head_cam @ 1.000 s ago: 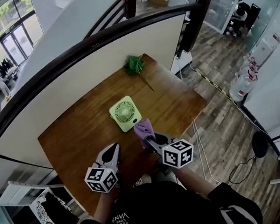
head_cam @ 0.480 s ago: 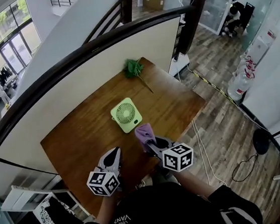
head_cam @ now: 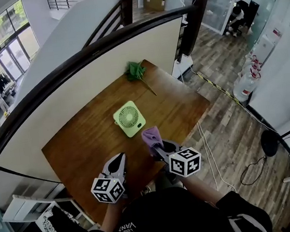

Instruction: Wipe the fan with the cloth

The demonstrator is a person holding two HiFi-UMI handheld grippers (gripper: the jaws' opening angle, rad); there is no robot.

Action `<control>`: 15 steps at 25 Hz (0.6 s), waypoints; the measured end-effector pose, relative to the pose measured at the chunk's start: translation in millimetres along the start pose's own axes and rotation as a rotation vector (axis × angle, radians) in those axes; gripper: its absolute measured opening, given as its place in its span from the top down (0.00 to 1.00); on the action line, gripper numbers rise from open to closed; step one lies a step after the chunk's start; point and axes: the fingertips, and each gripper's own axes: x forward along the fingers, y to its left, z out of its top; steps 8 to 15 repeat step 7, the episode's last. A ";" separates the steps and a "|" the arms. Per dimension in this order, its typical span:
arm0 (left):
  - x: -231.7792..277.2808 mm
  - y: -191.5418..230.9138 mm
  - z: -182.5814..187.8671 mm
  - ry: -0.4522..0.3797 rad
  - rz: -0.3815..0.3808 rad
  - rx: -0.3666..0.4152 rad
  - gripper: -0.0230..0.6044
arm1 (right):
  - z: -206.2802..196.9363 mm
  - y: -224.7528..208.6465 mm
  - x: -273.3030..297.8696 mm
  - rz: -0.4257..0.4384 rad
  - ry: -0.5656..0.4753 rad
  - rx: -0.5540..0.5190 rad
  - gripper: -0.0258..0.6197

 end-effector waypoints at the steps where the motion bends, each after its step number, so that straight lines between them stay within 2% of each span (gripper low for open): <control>1: -0.2 -0.2 -0.2 0.000 0.000 0.000 0.94 | -0.2 0.2 -0.2 0.000 -0.002 0.001 0.81; 15: 0.0 -2.2 2.3 0.001 -0.001 -0.002 0.94 | 2.6 1.7 -1.3 0.001 -0.002 0.004 0.81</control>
